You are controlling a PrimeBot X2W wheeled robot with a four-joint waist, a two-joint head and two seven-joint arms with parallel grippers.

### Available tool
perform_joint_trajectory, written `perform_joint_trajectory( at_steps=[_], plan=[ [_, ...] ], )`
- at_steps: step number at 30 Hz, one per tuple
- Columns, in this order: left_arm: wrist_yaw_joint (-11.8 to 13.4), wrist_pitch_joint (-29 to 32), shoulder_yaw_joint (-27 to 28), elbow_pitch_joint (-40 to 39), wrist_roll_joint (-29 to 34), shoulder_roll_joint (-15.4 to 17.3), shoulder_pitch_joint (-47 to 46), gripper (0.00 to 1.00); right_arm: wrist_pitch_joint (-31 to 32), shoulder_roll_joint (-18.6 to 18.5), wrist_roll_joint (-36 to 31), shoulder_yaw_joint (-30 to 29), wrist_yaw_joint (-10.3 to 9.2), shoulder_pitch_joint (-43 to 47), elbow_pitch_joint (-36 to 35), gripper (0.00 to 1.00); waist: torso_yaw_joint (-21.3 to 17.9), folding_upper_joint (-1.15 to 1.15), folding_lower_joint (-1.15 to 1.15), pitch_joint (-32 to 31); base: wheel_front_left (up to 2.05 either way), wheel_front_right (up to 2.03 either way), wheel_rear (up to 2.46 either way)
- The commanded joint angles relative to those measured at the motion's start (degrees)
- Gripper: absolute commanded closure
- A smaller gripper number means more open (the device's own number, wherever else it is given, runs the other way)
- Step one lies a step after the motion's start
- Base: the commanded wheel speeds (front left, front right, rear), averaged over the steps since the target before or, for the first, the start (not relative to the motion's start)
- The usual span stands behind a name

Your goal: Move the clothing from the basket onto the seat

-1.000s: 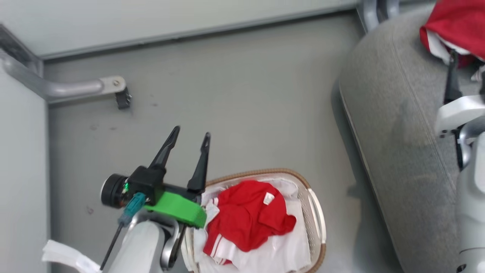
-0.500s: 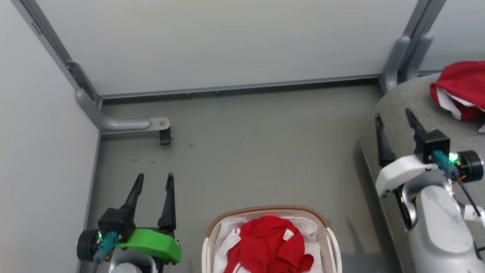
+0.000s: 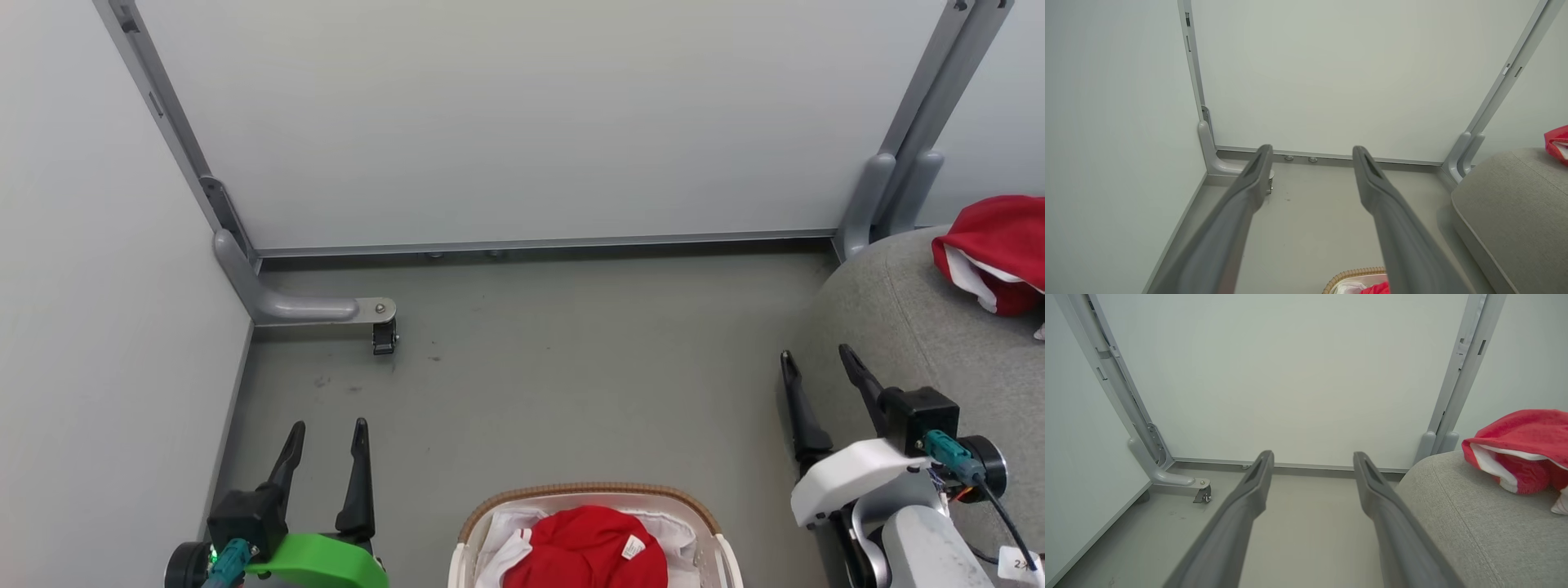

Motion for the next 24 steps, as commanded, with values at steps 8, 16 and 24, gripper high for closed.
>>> perform_joint_trajectory(
  at_steps=[8, 16, 24],
  plan=[
    [-0.4, 0.0, 0.0, 0.9, 0.2, 0.0, 1.1, 0.00, -0.1, -0.2, 1.0, 1.2, -0.06, 2.3, -0.3, 0.00, -1.0, 0.00, 0.01, -0.7, 0.00, 0.00, 0.00],
    [-0.7, 0.0, 0.0, 1.3, 0.5, 0.0, 0.8, 0.00, -0.1, -0.2, 1.4, 1.5, -0.06, 3.0, -0.1, 0.00, -1.4, 0.00, 0.01, -1.0, 0.00, 0.00, 0.00],
    [-0.6, 0.0, 0.1, 1.4, 0.4, 0.0, 0.6, 0.00, -0.1, -0.2, 1.4, 1.2, -0.06, 3.0, 0.1, 0.00, -1.3, 0.00, 0.01, -1.0, 0.00, 0.00, 0.00]
  ],
)
